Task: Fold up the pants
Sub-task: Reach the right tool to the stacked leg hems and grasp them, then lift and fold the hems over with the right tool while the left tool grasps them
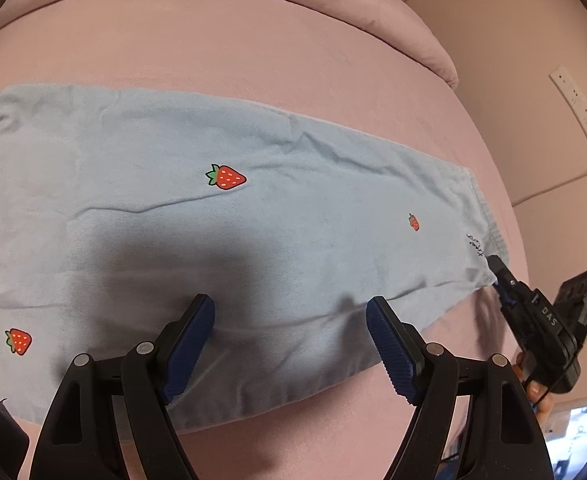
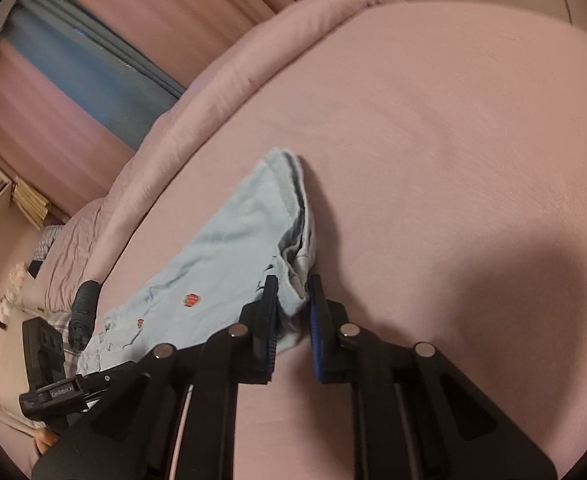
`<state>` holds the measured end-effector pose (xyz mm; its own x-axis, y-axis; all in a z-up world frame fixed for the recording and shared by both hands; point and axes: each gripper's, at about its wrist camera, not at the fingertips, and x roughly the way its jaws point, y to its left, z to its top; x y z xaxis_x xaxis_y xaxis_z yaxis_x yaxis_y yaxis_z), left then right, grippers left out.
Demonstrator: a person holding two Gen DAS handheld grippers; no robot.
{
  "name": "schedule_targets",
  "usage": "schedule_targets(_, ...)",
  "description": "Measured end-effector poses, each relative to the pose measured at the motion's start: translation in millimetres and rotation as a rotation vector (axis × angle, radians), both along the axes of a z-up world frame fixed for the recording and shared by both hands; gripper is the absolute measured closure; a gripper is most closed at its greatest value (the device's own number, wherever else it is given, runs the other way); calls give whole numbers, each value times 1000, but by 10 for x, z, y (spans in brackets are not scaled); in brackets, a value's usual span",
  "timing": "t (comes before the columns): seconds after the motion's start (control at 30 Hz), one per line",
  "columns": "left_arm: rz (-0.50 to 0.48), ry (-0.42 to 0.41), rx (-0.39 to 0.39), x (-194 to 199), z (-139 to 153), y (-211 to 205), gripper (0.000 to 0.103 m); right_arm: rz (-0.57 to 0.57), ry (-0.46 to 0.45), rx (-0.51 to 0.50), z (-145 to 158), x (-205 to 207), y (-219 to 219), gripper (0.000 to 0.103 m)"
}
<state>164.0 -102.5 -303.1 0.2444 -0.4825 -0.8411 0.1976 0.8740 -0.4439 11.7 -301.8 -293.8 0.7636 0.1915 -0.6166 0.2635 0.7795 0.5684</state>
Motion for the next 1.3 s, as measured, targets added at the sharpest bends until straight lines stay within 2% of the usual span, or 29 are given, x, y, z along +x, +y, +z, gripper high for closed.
schedule_targets(0.2,-52,-26,-2,-25,-7,3,23,83,-71,-138,375,17,387,89)
schedule_targets(0.3,-47,-25,-40,-36,-4,83,23,125,-95,-183,512,33,549,89)
schedule_targets(0.43,20,25,-170,9,10,325,23,167,-127,-218,640,29,679,89)
schedule_targets(0.7,90,-29,-355,-83,315,835,23,273,-164,-284,844,152,1024,89)
schedule_targets(0.87,138,-36,-457,-164,379,1197,22,413,-149,-342,761,317,1552,89)
schedule_targets(1.0,193,-14,-503,-173,265,1408,22,531,-120,-402,602,408,2024,89)
schedule_targets(1.17,276,51,-554,-66,-18,1639,22,684,-98,-467,368,464,2582,89)
schedule_targets(1.23,294,71,-594,-35,-73,1693,22,734,-89,-523,268,483,2819,89)
schedule_targets(1.3,287,60,-595,6,-51,1724,22,759,-82,-561,207,505,2966,90)
